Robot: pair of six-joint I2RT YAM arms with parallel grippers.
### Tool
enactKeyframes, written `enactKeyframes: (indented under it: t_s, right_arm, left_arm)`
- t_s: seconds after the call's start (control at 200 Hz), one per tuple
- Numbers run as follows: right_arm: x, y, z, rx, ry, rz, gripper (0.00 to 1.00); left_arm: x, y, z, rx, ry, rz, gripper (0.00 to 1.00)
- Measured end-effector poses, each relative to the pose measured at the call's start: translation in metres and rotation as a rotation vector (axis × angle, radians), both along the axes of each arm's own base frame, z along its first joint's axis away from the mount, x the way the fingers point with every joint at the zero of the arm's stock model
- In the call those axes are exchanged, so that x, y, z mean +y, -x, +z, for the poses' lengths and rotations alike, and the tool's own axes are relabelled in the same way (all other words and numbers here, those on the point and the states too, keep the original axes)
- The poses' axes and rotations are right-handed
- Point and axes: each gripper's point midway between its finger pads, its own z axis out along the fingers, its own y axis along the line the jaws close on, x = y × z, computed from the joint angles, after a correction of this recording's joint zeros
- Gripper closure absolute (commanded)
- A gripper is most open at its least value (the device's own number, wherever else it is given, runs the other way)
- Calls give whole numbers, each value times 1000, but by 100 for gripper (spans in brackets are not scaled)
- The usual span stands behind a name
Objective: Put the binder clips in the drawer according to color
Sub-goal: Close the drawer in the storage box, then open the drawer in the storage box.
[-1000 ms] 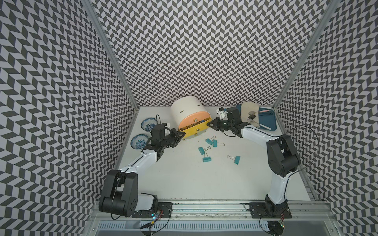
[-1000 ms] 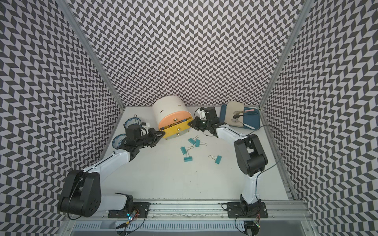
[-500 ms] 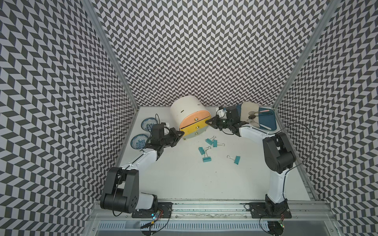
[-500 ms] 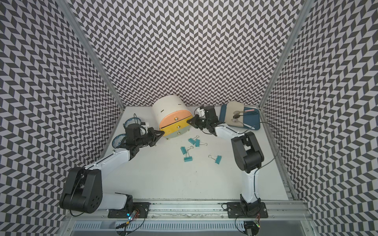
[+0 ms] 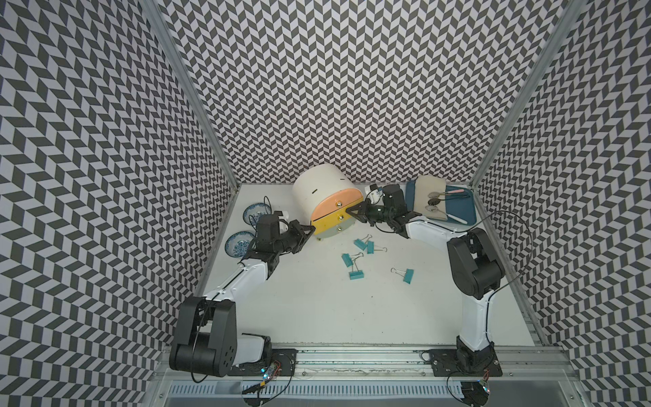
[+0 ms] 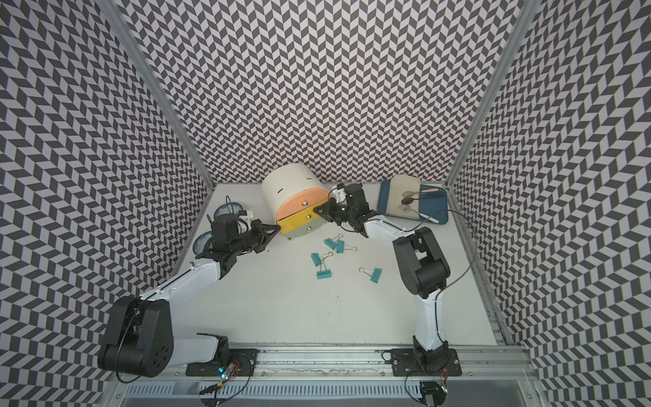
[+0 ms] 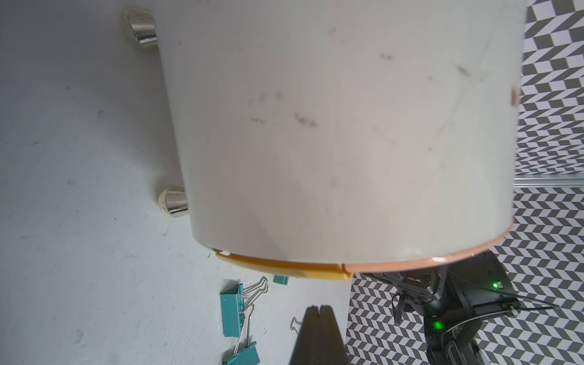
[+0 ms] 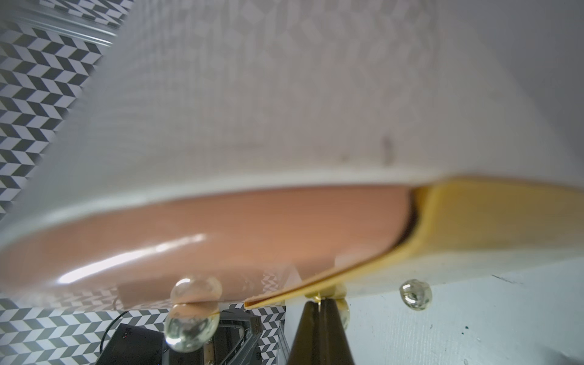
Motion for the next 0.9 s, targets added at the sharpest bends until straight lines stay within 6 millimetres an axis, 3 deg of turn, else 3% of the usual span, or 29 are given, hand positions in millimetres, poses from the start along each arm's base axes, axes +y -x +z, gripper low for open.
enactKeyframes:
  t_s: [0.22, 0.586, 0.721, 0.896]
  right_arm:
    - [15, 6, 8, -8, -30, 8, 100]
    - [15, 6, 2, -9, -49, -15, 100]
    - [5, 23, -8, -3, -19, -20, 100]
    - [-12, 48, 5, -48, 0, -23, 89]
  left_arm:
    - [4, 19, 12, -39, -7, -3, 100]
    - [25, 39, 12, -30, -23, 31, 100]
    - [29, 46, 18, -45, -40, 30, 100]
    - [30, 53, 23, -47, -62, 16, 88]
